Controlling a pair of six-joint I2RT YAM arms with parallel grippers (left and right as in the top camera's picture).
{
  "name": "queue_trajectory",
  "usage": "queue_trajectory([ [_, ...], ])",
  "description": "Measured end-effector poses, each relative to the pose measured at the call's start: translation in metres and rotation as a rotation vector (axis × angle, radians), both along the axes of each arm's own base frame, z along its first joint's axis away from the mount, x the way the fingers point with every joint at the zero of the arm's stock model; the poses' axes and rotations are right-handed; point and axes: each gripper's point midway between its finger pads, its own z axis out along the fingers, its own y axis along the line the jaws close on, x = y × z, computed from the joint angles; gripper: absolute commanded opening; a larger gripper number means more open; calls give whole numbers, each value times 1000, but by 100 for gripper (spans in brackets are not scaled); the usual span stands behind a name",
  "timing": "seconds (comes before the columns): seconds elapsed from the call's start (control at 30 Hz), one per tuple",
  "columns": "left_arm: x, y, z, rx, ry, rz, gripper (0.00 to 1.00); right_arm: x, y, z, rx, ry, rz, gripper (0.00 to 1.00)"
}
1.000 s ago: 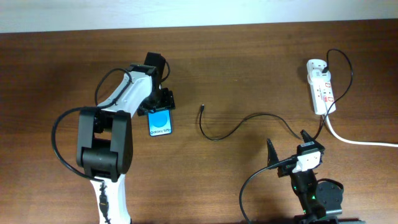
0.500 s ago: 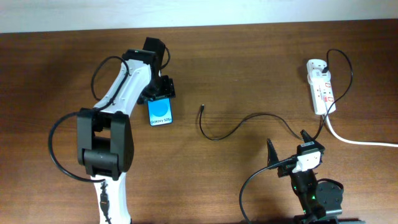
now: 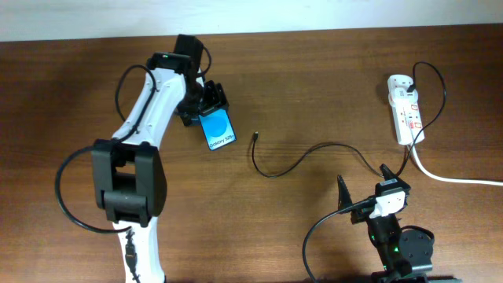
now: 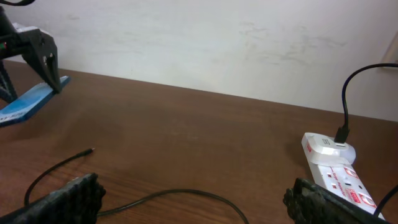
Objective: Plug charger to phone and switch on socket
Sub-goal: 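Lift the phone with the left gripper and tilt it upright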
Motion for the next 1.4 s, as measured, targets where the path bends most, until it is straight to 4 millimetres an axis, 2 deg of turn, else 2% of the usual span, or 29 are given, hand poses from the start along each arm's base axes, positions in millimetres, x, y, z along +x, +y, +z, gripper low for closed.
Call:
queue_trajectory([
  [0.2,2,-1,15,-252,91,166,0,0,0,0,0,0,0,98],
  [0.37,1,-11,26,-373,136,202,0,0,0,0,-1,0,0,98],
  [0.6,0,-16,30,-409,152,208,0,0,0,0,0,0,0,98],
  [0.83,0,-15,29,-415,238,380,0,0,0,0,0,0,0,98],
  [1.03,0,-15,29,-424,273,446,0,0,0,0,0,0,0,98],
  [1.4,-6,-36,48,-577,382,483,0,0,0,0,0,0,0,98],
])
